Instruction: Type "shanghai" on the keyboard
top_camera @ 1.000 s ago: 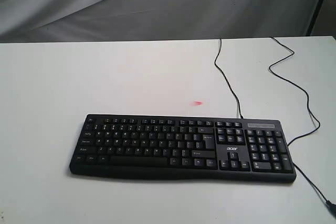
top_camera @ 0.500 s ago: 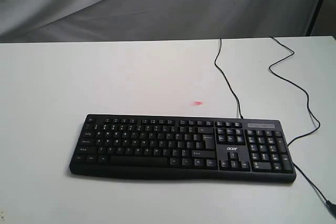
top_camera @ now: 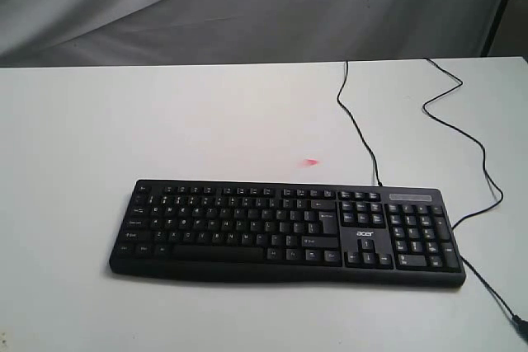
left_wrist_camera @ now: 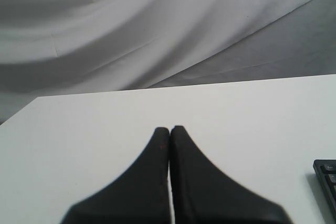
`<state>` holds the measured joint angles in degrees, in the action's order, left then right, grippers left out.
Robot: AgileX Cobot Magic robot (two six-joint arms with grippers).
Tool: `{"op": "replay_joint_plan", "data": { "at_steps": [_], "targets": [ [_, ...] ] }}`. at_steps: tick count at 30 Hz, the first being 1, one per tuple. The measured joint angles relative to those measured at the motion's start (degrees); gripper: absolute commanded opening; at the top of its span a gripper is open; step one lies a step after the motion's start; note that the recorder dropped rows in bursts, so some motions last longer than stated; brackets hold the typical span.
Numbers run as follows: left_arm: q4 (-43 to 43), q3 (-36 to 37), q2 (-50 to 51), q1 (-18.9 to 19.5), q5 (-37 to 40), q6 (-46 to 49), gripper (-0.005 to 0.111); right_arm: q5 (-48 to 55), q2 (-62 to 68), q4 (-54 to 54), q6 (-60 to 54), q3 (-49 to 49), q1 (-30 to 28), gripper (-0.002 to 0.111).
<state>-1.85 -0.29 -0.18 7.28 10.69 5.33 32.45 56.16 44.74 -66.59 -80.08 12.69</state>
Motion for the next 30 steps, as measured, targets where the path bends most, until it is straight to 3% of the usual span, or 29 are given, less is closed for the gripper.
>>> {"op": "replay_joint_plan", "data": {
  "at_steps": [8, 12, 19, 30],
  "targets": [
    [0.0, 0.0, 0.0, 0.0, 0.0, 0.0, 0.001, 5.9, -5.5, -28.1, 28.8, 0.0, 0.0, 0.0],
    [0.0, 0.0, 0.0, 0.0, 0.0, 0.0, 0.001, 9.0, -10.0, -36.9, 40.9, 0.0, 0.0, 0.0],
    [0.0, 0.0, 0.0, 0.0, 0.0, 0.0, 0.001, 11.4, -19.2, -38.1, 48.4, 0.0, -5.3, 0.0],
    [0.0, 0.0, 0.0, 0.0, 0.0, 0.0, 0.001, 12.3, -30.7, -38.0, 50.0, 0.0, -11.7, 0.0]
  ]
}}
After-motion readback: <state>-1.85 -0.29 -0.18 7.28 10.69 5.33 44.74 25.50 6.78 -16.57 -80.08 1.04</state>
